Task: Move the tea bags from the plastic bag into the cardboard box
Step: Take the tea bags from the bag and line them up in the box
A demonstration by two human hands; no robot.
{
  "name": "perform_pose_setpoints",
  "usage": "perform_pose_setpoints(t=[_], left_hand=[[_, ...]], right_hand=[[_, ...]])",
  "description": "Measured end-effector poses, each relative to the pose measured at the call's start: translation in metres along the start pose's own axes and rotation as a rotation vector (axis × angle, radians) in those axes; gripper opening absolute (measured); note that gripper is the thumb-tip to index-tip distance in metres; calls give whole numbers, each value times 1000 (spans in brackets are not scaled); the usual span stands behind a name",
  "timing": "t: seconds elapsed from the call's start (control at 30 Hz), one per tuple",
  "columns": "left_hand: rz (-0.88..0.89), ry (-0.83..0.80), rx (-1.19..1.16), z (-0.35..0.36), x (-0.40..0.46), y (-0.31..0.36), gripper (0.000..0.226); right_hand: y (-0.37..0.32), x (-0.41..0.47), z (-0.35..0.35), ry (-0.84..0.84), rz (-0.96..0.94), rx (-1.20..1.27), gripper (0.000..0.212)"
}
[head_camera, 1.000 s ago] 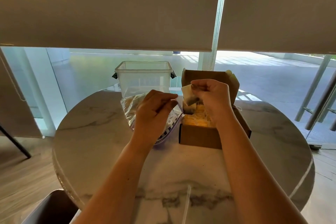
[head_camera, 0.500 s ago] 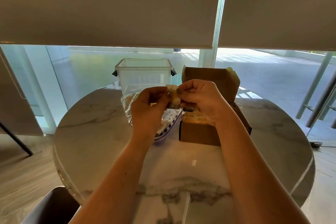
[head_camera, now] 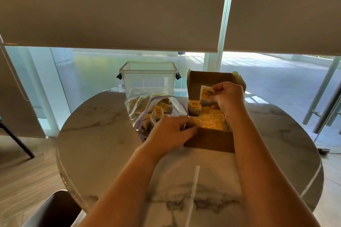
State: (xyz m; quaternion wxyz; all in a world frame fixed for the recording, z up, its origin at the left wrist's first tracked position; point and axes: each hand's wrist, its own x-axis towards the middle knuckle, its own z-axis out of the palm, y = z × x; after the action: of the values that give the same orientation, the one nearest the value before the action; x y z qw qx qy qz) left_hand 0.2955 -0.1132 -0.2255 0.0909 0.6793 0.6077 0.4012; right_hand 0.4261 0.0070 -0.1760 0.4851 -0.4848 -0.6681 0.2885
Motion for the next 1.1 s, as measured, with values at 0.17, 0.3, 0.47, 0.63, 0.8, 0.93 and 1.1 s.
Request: perform_pose_setpoints(t=[0.17,0.3,0.47,0.63,0.8,0.93,1.1], left_hand=[[9,-64,30,0,2,-4,17],[37,-89,-16,0,1,-6,12],[54,-116,-34,-3,1,-4,15],[55,-49,-56,-6,-3,-1,16],[403,466,66,-31,-7,-8,12],[425,723,307,-44,0,-28,15],[228,700,184,-42,6,-51,22]], right_hand=[[6,10,21,-213,159,-144,16],[9,14,40,-254,136,-296,13],[14,15,54,-203,39,-501,17],[15,13,50,-184,25,-481,35],[6,6,28,-109,-161,-369,21],[-38,-25,11,-229,-236,49,13],[-59,-69,41,-707,-240,-137,6]])
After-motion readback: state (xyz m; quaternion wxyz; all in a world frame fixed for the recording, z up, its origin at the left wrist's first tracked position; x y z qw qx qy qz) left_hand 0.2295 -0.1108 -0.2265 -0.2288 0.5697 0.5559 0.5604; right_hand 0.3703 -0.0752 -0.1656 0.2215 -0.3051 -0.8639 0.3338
